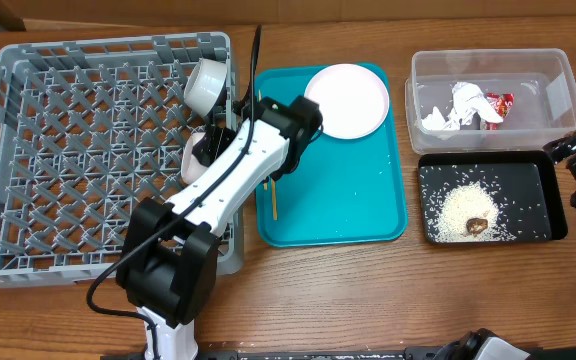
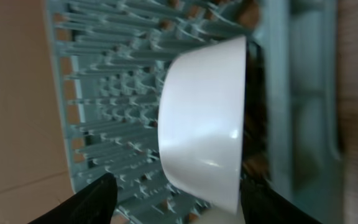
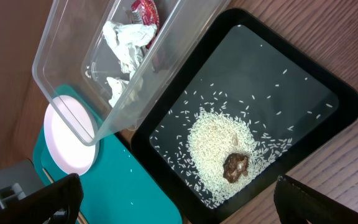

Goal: Sort waste into correct bins and load items into the dishwasher
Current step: 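Move the left gripper to the pink plate on the teal tray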

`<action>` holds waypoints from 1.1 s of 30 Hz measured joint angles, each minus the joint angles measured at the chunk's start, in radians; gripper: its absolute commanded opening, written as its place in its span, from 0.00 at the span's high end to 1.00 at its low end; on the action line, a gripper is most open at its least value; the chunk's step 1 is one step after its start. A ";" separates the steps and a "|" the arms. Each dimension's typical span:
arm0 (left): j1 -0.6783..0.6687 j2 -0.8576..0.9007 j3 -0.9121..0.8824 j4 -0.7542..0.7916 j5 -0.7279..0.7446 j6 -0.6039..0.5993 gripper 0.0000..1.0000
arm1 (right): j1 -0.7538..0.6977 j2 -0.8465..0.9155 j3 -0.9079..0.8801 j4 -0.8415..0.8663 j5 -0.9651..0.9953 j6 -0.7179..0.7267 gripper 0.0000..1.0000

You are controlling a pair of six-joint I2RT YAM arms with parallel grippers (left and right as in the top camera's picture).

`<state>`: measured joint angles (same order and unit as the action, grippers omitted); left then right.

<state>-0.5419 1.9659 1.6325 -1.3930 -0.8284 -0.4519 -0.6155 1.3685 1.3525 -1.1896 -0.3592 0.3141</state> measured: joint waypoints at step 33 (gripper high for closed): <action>0.000 0.056 0.450 0.349 0.787 -0.068 0.09 | 0.000 0.000 0.000 0.000 0.000 0.000 0.00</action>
<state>-0.5419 2.0224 2.0827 -1.0439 -0.0414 -0.5201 -0.6155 1.3685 1.3525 -1.1896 -0.3588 0.3145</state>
